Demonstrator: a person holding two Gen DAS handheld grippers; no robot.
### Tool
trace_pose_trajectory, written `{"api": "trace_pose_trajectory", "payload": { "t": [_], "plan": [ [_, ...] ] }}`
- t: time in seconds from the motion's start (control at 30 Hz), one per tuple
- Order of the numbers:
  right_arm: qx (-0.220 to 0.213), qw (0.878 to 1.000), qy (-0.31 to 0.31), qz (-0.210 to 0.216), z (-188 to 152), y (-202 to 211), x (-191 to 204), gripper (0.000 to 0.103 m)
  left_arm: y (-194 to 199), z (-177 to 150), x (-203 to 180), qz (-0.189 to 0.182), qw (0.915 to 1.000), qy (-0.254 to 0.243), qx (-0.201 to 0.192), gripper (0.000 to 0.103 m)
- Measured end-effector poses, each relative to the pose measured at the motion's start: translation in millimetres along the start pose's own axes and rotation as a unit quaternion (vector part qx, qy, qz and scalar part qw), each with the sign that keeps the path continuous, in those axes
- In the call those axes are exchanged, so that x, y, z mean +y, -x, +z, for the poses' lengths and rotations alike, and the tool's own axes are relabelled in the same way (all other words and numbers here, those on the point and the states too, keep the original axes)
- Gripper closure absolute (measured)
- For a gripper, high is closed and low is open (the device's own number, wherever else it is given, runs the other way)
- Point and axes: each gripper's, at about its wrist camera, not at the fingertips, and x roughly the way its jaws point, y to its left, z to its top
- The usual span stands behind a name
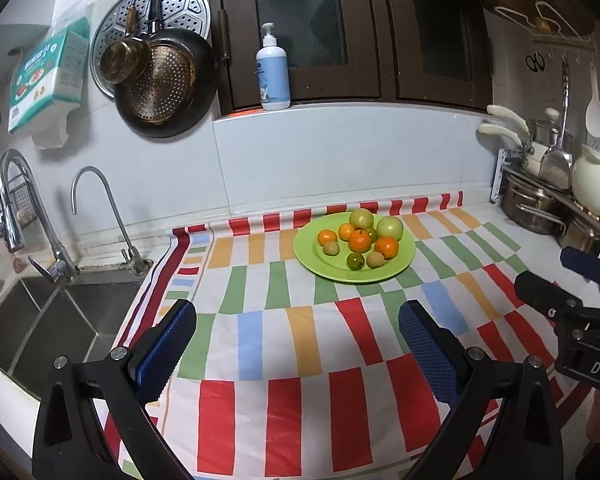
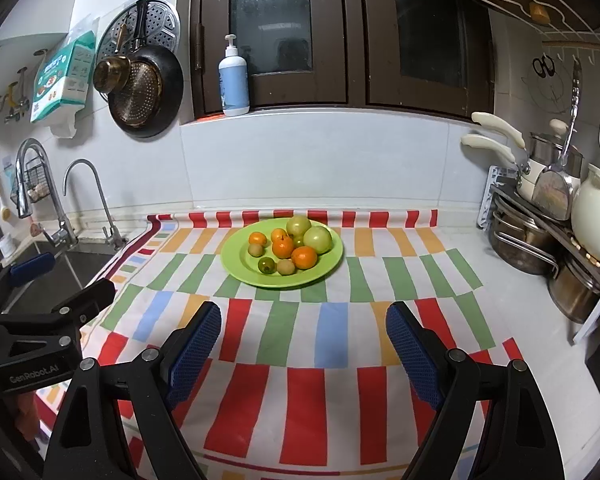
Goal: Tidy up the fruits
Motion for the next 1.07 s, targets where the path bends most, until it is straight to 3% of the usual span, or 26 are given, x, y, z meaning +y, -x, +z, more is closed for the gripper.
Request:
{"api": "trace_pose_trajectory", "payload": {
  "t": [1.07],
  "plan": [
    [0.011,1.0,-0.001,-0.006,-1,-9,-6,0.018,-12,1,0,-0.013,0.9999,0.001,0.01,0.0]
  ]
}}
